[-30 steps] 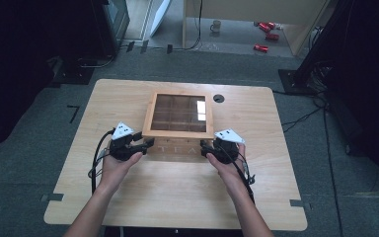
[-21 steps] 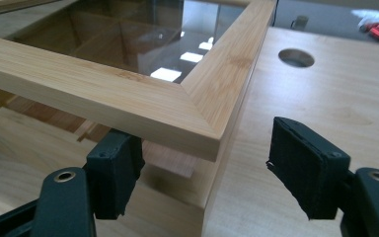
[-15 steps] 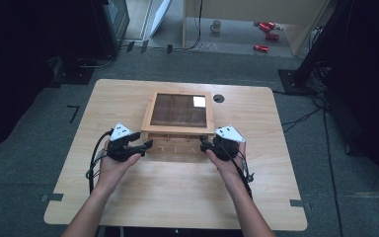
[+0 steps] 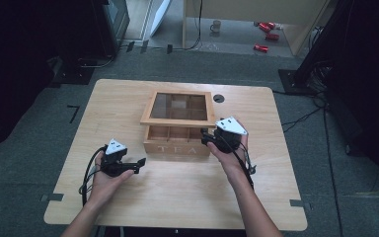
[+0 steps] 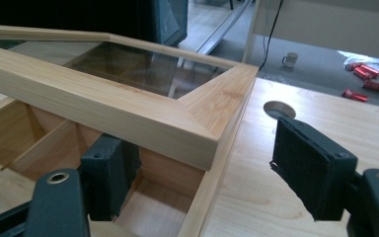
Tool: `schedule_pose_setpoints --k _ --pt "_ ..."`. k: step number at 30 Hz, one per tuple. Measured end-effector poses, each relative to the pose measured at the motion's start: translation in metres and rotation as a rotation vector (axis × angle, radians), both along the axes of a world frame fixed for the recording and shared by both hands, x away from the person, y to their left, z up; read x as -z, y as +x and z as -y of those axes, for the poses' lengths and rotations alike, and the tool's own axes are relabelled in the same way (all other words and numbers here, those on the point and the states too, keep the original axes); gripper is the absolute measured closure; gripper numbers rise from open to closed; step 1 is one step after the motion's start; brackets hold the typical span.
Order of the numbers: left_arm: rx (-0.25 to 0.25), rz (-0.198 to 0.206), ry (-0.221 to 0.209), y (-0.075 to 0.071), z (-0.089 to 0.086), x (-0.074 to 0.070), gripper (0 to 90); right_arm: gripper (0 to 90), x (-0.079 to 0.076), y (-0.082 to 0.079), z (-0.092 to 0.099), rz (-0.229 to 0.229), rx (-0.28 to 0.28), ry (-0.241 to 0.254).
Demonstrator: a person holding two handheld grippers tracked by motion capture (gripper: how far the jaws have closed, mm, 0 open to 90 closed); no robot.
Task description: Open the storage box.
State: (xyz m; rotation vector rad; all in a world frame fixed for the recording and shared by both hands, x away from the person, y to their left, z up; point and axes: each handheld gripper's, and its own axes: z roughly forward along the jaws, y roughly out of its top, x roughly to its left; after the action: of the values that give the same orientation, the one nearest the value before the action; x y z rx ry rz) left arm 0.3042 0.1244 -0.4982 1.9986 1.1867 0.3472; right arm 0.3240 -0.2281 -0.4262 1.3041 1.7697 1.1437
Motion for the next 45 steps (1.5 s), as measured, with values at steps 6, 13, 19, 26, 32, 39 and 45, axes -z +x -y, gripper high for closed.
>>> schedule_pose_setpoints --k 6,13,19,26,32,39,45 --pt "-0.02 -0.021 0.039 0.001 -0.001 0.014 12.4 26.5 -0.011 0.006 0.001 0.021 0.001 0.0" --pt "-0.025 -0.002 0.094 -0.001 0.005 0.017 13.2 26.0 -0.021 0.012 0.002 0.054 -0.008 -0.01" --pt "-0.033 0.042 0.161 -0.007 0.014 0.02 13.3 25.8 -0.031 0.021 0.004 0.083 -0.023 -0.017" --pt "-0.034 0.041 0.159 -0.007 0.014 0.02 13.4 26.9 -0.041 0.033 0.008 0.101 -0.055 0.002" --pt "-0.032 0.04 0.16 -0.007 0.014 0.02 13.6 27.5 -0.048 0.044 0.011 0.118 -0.087 0.008" --pt "-0.029 0.041 0.16 -0.007 0.013 0.02 14.1 31.9 -0.055 0.058 0.012 0.127 -0.107 0.009" --pt "-0.022 0.039 0.16 -0.007 0.013 0.02 14.2 36.1 -0.055 0.071 0.005 0.112 -0.135 -0.018"
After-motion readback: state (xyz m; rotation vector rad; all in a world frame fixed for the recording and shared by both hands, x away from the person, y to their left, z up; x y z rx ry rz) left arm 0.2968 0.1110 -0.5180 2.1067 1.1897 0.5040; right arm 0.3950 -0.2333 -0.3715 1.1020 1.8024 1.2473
